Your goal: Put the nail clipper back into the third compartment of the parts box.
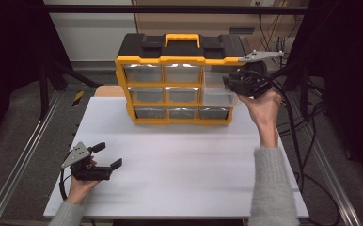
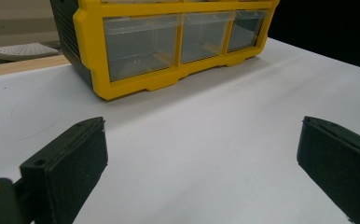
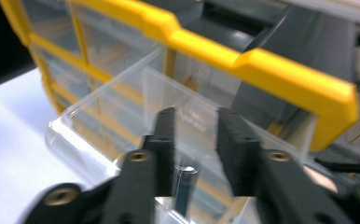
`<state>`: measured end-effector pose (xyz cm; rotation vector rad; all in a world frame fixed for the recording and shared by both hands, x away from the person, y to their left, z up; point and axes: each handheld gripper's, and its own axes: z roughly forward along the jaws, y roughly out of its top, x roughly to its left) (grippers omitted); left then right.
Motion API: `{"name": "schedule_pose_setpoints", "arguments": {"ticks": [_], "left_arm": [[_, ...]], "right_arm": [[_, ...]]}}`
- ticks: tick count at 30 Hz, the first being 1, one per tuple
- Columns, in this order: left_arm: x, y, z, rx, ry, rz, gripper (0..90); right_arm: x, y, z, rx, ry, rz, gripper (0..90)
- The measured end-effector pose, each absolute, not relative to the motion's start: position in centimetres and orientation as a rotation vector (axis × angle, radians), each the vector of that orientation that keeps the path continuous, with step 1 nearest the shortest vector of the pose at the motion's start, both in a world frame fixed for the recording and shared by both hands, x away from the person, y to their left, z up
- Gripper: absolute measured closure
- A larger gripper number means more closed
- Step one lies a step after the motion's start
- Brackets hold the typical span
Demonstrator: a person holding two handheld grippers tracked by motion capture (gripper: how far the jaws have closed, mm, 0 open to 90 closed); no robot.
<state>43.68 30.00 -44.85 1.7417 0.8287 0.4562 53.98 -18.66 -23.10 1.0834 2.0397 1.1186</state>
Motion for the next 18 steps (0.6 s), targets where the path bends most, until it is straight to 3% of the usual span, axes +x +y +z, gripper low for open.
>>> {"name": "schedule_pose_setpoints", "arguments": {"ticks": [2,6,11,18], "left_arm": [[43.7,30.0,-44.9,1.741,0.83,0.455,1.5],[43.7,30.0,-44.9,1.742,0.829,0.455,1.5],[43.7,30.0,-44.9,1.741,0.83,0.455,1.4],[43.7,30.0,-44.9,1.743,0.83,0.456,1.3]], "right_arm": [[53.8,-18.8,-23.0,1.079,2.019,1.147,65.6],[53.0,-19.3,-22.7,1.045,1.954,1.265,55.3],[51.2,-19.7,-22.7,0.947,1.854,1.426,30.1],[48.7,-19.7,-23.5,0.953,1.805,1.462,3.8]]}}
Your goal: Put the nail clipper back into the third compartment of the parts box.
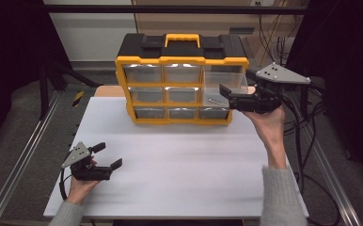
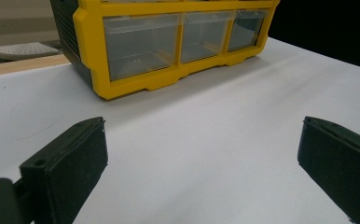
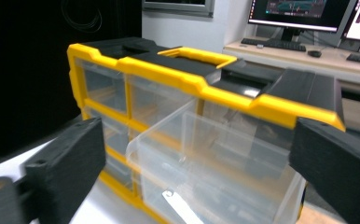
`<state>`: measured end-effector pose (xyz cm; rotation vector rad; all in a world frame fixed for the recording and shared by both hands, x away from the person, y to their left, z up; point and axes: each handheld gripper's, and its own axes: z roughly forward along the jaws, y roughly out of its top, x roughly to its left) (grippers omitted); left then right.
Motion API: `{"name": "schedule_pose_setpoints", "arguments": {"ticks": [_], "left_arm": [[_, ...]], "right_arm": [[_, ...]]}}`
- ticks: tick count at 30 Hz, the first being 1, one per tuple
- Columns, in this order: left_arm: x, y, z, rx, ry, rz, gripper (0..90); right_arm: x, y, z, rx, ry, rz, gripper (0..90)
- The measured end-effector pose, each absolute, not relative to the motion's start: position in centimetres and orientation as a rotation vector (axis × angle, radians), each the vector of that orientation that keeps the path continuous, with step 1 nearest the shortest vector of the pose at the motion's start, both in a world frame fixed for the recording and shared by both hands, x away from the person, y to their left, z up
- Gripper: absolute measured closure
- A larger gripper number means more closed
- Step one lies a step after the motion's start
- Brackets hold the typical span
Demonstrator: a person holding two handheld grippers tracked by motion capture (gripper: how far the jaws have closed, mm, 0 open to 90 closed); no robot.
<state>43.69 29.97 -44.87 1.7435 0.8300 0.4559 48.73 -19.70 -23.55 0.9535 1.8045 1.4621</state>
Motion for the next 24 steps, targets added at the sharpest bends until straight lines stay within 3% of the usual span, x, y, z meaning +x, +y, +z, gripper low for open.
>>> {"name": "schedule_pose_setpoints", "arguments": {"ticks": [11,24], "left_arm": [[43.7,29.9,-44.9,1.744,0.828,0.456,1.2],[43.7,29.9,-44.9,1.749,0.827,0.455,1.2]], "right_arm": [[45.2,-20.5,-27.8,0.973,1.815,1.461,0.6],[43.3,-21.8,-36.9,1.035,1.907,1.474,0.6]]}}
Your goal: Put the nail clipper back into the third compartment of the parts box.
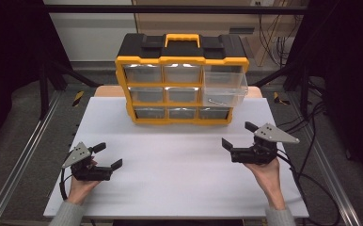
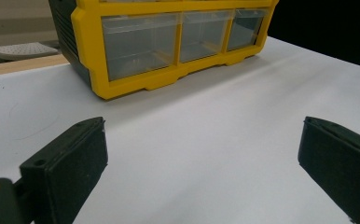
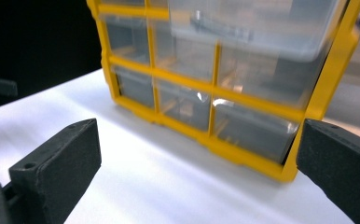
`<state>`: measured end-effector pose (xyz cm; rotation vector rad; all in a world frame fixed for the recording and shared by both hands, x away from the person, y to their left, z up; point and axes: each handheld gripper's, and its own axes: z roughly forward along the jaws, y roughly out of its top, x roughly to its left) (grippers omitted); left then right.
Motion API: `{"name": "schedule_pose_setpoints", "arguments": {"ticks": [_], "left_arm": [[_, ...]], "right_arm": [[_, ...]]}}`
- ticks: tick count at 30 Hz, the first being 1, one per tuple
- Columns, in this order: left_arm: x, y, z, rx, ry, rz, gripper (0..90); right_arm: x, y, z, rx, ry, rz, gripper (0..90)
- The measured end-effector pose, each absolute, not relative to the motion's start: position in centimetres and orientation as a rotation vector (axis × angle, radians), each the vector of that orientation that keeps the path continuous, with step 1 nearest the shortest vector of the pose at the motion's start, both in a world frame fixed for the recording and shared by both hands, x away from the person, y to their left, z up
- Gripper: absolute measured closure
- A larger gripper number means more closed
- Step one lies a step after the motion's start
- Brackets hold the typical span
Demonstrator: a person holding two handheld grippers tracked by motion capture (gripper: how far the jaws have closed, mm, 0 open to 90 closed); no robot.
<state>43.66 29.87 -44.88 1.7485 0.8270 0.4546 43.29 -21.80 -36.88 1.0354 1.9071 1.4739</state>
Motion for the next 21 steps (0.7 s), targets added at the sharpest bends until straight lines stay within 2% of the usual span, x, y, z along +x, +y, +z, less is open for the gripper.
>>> {"name": "schedule_pose_setpoints", "arguments": {"ticks": [10,21], "left_arm": [[43.6,29.8,-44.9,1.753,0.826,0.457,1.2],[43.6,29.7,-45.1,1.76,0.825,0.457,1.2]], "right_arm": [[42.2,-23.4,-41.1,1.029,1.898,1.529,0.6],[41.7,-25.2,-43.9,1.06,1.906,1.528,0.6]]}}
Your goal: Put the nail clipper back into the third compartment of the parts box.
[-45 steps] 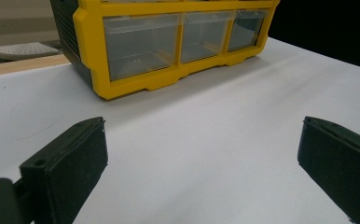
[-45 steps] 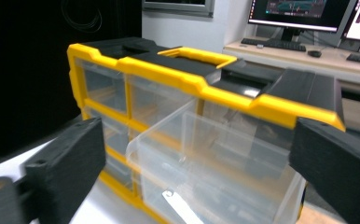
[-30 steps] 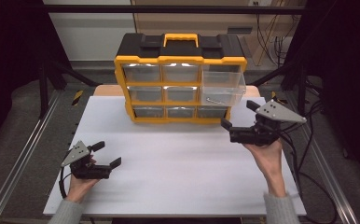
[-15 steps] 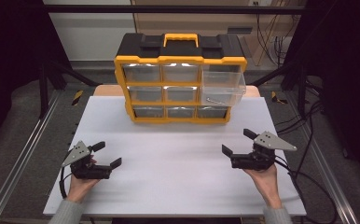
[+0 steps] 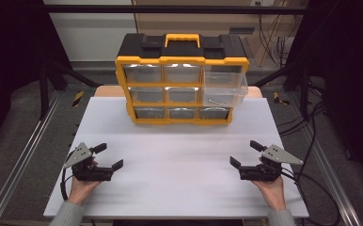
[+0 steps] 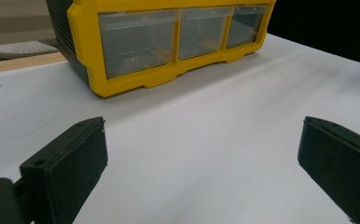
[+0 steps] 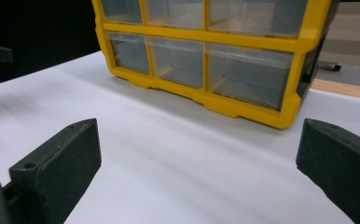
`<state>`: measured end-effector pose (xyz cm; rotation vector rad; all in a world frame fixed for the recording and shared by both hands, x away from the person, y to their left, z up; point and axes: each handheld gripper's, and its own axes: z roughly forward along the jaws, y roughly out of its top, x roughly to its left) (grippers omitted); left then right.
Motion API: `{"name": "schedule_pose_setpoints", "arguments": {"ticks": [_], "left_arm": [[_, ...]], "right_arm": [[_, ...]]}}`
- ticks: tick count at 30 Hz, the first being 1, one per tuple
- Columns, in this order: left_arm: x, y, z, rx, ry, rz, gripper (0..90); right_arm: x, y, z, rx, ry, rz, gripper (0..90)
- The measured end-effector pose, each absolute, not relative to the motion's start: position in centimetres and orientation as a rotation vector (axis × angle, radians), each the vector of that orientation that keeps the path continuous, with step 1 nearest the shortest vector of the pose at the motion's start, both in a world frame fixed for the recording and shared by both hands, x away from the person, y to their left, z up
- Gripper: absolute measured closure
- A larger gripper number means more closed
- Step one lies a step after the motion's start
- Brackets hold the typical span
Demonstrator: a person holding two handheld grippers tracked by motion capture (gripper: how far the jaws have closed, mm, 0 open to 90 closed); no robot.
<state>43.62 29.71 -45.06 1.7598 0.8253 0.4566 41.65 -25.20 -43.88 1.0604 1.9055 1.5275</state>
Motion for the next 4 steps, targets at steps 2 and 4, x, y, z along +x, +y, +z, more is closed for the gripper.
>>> {"name": "schedule_pose_setpoints", "arguments": {"ticks": [2,4], "left_arm": [[43.64,29.74,-45.05,1.757,0.828,0.457,1.3],[43.66,29.75,-45.04,1.755,0.83,0.459,1.3]], "right_arm": [[41.7,-25.53,-44.28,1.071,1.906,1.527,0.6],[41.72,-25.79,-44.57,1.079,1.908,1.522,0.6]]}}
